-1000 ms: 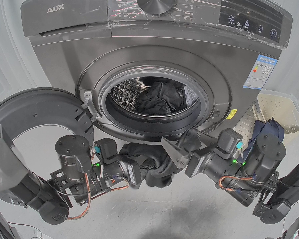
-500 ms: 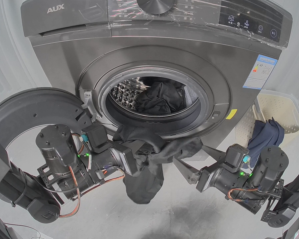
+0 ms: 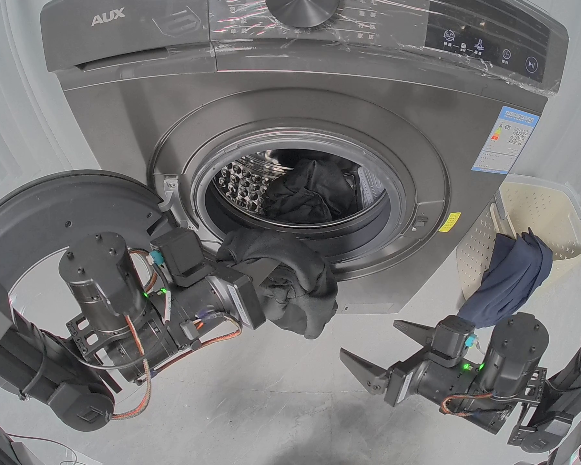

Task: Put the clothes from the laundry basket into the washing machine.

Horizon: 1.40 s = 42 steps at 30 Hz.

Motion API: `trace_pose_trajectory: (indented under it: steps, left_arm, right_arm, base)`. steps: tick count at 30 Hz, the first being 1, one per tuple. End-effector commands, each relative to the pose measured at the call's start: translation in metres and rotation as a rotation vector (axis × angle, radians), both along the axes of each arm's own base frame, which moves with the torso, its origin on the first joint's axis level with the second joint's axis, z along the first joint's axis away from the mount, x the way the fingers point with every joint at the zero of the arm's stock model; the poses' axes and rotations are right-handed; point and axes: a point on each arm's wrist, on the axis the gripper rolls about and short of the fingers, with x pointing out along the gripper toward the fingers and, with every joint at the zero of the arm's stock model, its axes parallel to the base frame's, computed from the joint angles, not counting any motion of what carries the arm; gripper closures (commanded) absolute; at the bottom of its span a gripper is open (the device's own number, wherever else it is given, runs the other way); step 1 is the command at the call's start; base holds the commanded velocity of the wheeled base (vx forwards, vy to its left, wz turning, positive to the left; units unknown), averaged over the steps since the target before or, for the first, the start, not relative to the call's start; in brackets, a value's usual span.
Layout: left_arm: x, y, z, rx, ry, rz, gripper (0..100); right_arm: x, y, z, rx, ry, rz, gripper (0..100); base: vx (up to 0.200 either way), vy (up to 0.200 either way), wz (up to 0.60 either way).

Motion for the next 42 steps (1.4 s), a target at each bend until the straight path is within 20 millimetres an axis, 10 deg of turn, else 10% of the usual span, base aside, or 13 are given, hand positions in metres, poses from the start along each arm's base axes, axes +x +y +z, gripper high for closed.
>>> trace_pose_trajectory:
  steps: [1, 10, 27, 28, 42]
  left_arm:
    - [-0.001, -0.002, -0.002, 0.004, 0.004, -0.005, 100]
    - [0.0, -0.002, -0.001, 0.002, -0.001, -0.004, 100]
    - [-0.003, 0.0, -0.001, 0.004, 0.001, -0.005, 100]
    - [-0.003, 0.0, -0.001, 0.004, 0.001, -0.005, 100]
    - [-0.002, 0.0, -0.002, 0.005, 0.005, -0.005, 100]
  right_arm:
    - [0.012, 0.02, 0.001, 0.03, -0.021, 0.017, 0]
    - [0.022, 0.059, -0.001, 0.096, -0.074, 0.057, 0]
    - [0.061, 0.064, -0.002, 0.123, -0.131, -0.012, 0]
    - [0.063, 0.066, 0.0, 0.126, -0.14, -0.013, 100]
    - [0.056, 0.067, 0.023, 0.197, -0.197, 0.0, 100]
  base:
    - [0.0, 0.0, 0.0]
    - [0.0, 0.0, 0.0]
    - [0.0, 0.0, 0.0]
    - [0.0, 0.0, 0.0]
    - [0.0, 0.0, 0.0]
